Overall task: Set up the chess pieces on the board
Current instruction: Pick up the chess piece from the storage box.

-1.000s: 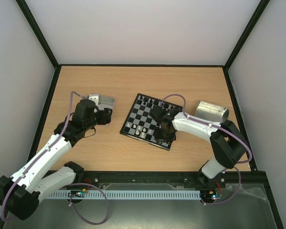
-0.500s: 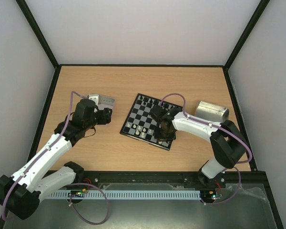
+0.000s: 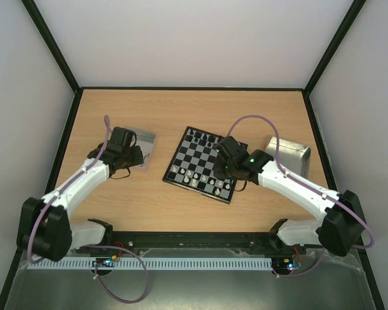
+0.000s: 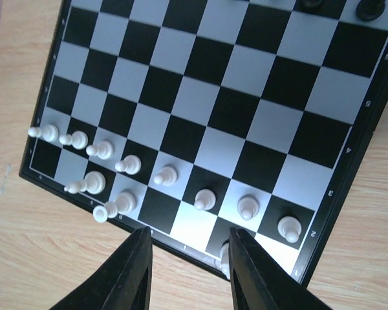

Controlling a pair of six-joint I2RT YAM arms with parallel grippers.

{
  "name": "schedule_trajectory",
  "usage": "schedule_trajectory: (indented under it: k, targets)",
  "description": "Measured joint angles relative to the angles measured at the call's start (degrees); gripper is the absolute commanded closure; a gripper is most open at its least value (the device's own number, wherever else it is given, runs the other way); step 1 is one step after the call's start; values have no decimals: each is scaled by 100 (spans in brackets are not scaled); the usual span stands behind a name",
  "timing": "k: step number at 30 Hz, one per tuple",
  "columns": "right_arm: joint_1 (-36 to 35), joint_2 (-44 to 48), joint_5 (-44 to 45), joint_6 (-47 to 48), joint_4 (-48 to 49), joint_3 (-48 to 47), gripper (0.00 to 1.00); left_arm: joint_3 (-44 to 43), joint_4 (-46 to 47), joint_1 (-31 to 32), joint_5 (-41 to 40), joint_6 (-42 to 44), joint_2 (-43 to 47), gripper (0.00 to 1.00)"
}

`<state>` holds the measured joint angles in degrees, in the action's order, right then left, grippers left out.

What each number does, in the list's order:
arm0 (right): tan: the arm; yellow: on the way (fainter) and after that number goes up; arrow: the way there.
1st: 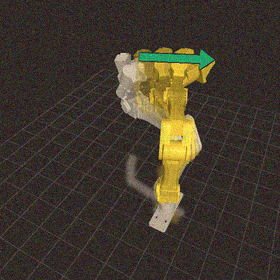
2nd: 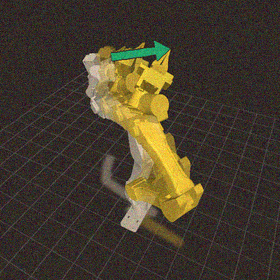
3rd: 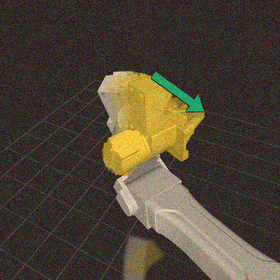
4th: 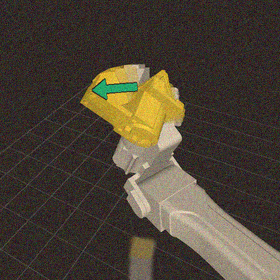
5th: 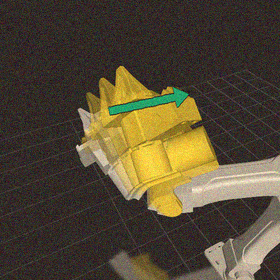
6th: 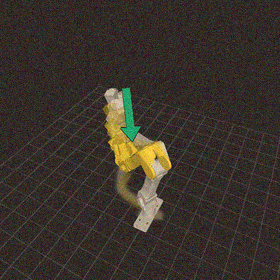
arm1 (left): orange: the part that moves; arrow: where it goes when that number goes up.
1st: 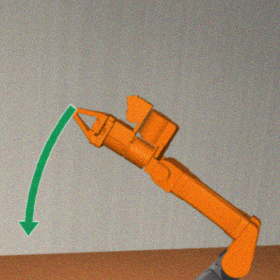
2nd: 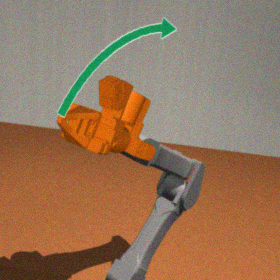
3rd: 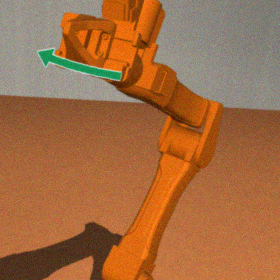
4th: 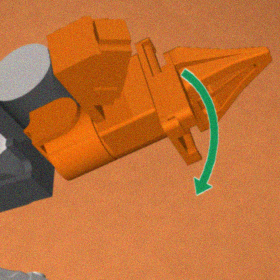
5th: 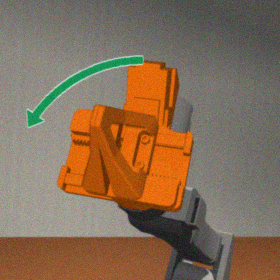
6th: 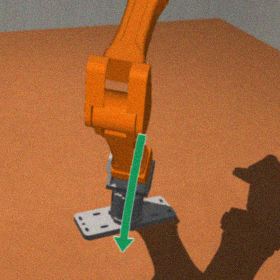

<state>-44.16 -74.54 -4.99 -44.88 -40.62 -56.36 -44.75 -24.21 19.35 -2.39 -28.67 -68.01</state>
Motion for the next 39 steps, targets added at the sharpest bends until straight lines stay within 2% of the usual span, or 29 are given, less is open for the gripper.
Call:
schedule_trajectory:
  k: [9, 15, 21, 39]
  targets:
    - [-2, 354, 291, -103, 654, 619, 69, -785, -96, -863, 798, 22, -1731, 62]
    - [0, 468, 365, -96, 1003, 872, 69, -1432, -210, -1032, 1187, 125, -2610, 60]
    - [0, 525, 433, -70, 1189, 1073, 69, -1805, -457, -1040, 1307, 326, -3106, 60]
    - [0, 603, 706, 79, 1449, 1193, 69, -2035, -931, -1036, 1106, 833, -3665, 71]
